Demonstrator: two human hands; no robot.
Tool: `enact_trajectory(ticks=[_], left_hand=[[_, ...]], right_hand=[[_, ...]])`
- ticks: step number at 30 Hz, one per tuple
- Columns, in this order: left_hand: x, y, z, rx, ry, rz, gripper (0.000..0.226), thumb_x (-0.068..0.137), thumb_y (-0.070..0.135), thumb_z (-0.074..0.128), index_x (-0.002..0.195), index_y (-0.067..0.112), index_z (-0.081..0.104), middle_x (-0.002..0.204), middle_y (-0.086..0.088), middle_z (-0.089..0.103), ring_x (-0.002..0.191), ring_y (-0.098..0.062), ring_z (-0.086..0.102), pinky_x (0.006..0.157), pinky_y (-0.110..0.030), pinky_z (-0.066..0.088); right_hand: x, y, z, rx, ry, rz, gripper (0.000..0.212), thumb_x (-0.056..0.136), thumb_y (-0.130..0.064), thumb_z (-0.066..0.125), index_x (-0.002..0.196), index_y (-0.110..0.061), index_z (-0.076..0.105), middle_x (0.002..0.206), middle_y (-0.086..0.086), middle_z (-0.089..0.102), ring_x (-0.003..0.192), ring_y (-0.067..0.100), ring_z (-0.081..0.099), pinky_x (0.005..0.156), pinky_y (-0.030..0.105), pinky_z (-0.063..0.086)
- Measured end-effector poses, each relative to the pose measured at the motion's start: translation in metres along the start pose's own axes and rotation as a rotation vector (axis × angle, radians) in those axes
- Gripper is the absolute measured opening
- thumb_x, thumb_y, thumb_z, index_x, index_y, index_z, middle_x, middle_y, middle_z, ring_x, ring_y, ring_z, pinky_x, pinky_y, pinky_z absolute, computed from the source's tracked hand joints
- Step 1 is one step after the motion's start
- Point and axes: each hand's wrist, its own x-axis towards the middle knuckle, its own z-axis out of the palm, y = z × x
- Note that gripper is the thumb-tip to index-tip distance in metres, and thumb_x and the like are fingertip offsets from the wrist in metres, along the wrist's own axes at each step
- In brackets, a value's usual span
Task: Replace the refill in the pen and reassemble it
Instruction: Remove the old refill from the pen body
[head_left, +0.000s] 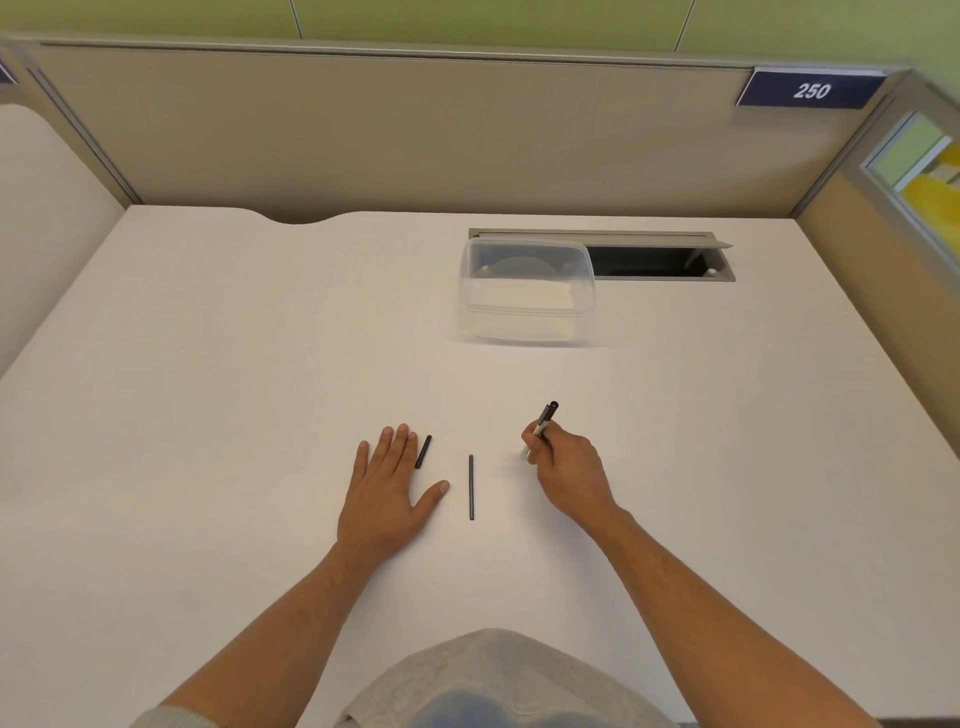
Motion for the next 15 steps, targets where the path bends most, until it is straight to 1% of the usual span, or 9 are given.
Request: enact_trajectory(ticks=[3,7,10,15], left_hand=[[-0.0005,-0.0007,0.0004,0.004,0.005,0.000,0.086,0.090,0.072,0.020,0.153,0.014,0.014,0.163,0.003,0.010,0.149,-0.010,-0.004,0.122,-0.043,-0.001],[-0.0002,-0.0005,0.0009,0.006,0.010,0.002,0.087,0.089,0.072,0.019,0.153,0.014,0.015,0.163,0.002,0.011,0.149,-0.011,-0.003,0.122,-0.043,-0.001],[0.0003,-0.0008,0.0015,0.001,0.004,0.000,0.086,0.089,0.072,0.019,0.153,0.014,0.016,0.163,0.002,0.011,0.149,-0.010,-0.003,0.122,-0.043,-0.001],[0.0006,-0.0015,0.0023,-0.005,0.005,-0.001,0.087,0.089,0.073,0.019,0.153,0.014,0.015,0.163,0.003,0.010,0.148,-0.008,-0.006,0.122,-0.042,-0.003]], right_hand=[[0.0014,-0.0030,-0.0008,-0.048,-0.012,-0.008,0.029,0.098,-0.036,0.034,0.088,-0.020,0.056,0.082,-0.005,0.071,0.074,0.021,0.063,0.067,0.037,0.051],[0.0013,-0.0053,-0.0005,0.013,0.042,-0.005,0.026,0.098,-0.033,0.037,0.087,-0.021,0.057,0.075,-0.008,0.067,0.073,0.018,0.063,0.065,0.034,0.048],[0.0005,-0.0048,-0.0004,0.041,0.056,-0.006,0.023,0.098,-0.031,0.038,0.088,-0.021,0.057,0.076,-0.004,0.068,0.072,0.019,0.063,0.065,0.035,0.048],[0.0003,-0.0028,-0.0001,-0.027,-0.001,-0.019,0.028,0.097,-0.035,0.038,0.088,-0.017,0.058,0.080,0.002,0.071,0.075,0.025,0.063,0.068,0.039,0.052]])
